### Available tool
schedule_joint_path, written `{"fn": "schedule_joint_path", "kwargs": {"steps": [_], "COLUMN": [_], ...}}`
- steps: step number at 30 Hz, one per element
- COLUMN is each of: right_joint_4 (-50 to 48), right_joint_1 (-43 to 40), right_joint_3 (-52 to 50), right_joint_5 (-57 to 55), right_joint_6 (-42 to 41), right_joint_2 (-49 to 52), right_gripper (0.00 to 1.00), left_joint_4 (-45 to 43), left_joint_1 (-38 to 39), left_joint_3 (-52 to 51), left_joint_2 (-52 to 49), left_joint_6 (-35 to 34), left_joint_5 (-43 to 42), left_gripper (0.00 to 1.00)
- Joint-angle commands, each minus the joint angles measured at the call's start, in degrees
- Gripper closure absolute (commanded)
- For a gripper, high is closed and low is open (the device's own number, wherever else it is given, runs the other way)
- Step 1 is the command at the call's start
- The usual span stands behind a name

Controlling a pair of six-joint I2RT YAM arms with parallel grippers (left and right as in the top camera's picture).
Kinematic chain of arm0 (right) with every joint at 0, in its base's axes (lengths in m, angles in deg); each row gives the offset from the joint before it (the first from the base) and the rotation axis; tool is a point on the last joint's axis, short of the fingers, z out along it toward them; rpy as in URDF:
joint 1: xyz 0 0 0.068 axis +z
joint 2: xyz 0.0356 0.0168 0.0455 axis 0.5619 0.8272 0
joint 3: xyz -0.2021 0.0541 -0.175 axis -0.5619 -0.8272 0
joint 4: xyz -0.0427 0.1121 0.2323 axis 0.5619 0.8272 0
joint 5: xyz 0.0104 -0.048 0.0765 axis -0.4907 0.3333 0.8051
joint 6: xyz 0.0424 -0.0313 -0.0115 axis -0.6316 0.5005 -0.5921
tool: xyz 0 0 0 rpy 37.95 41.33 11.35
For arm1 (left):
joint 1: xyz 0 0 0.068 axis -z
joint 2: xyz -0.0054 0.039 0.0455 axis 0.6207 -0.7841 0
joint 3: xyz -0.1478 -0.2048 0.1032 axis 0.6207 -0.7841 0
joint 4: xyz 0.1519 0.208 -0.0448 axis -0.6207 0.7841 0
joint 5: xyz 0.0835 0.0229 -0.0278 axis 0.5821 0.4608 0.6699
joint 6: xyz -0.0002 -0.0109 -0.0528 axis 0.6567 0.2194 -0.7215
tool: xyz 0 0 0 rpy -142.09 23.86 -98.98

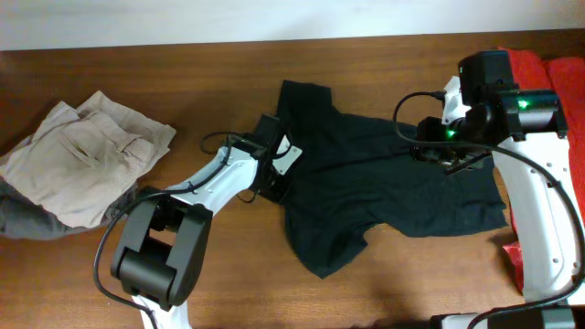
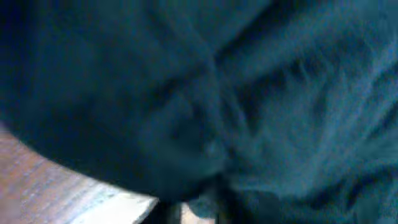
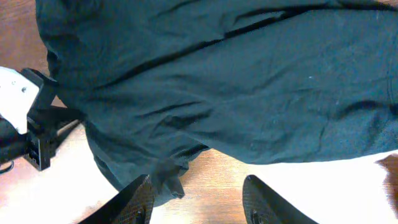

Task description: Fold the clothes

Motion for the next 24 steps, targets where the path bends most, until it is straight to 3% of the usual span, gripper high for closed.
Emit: {"fn": "schedule_joint_path", "kwargs": {"steps": [1,5,11,15,16,24], "right_joint_4": [-0.2,-0.2,-0.2,-0.1,-0.1,-2.1], "right_joint_1": [-0.2,-0.2,-0.2,-0.2,-0.2,-0.2], "right_joint_3": [-0.3,-0.3,-0.3,-0.3,-0.3,-5.0], "right_joint_5": [0.3,0.3,0.3,0.3,0.3,-2.9], "right_joint_6": [0.2,0.2,0.2,0.2,0.2,-1.8], "right_joint_2": [0.0,0.0,0.0,0.0,0.0,0.0], "right_gripper": [0.49,0.49,0.49,0.48,0.48,0.35], "left_joint_4": [-0.2,-0.1,-0.6,2.7,4.2,19.7], "left_joint_1": [-1.0,-5.2,-13.7,-16.9,-17.2,-15.7], "left_joint_3": [0.9,2.1,4.5,7.6,8.5,17.6], "left_joint_2": [-1.0,-1.0,-1.0,-0.9,-0.9,-0.4], "left_joint_6": [-2.7,-9.2,-10.2,-9.8,-9.8,-6.2], "left_joint_5": [11.0,22.6,23.2,19.1,18.3,7.8], "left_gripper": [1.00,1.00,0.97,0.46,0.41,0.44]}}
